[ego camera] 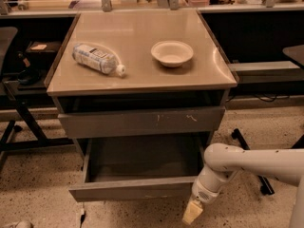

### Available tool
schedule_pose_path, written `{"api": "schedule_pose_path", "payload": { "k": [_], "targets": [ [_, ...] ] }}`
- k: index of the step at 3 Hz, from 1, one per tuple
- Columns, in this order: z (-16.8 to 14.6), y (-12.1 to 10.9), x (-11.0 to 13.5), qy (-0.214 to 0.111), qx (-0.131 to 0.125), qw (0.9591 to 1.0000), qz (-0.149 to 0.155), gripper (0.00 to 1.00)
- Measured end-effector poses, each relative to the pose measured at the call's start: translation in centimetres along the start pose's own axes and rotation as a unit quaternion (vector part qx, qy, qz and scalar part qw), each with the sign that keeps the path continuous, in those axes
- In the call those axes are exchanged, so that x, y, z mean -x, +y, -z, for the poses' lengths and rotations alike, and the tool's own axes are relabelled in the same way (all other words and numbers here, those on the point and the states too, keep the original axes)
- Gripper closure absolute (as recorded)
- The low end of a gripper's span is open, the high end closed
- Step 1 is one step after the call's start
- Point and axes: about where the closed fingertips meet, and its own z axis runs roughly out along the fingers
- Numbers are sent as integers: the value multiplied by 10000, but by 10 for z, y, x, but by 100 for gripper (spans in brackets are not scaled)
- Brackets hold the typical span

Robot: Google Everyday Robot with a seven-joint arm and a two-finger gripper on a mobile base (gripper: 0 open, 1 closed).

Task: Close middle drawer

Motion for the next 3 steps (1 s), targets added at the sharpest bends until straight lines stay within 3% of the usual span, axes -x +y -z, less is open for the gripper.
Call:
{"api": "schedule_pose_path", "payload": {
  "k": [2, 3],
  "targets": [
    [-4, -10, 6, -73, -52, 9999, -47, 88],
    [-7, -34, 17, -71, -173, 9997, -123, 100]
  ]
}}
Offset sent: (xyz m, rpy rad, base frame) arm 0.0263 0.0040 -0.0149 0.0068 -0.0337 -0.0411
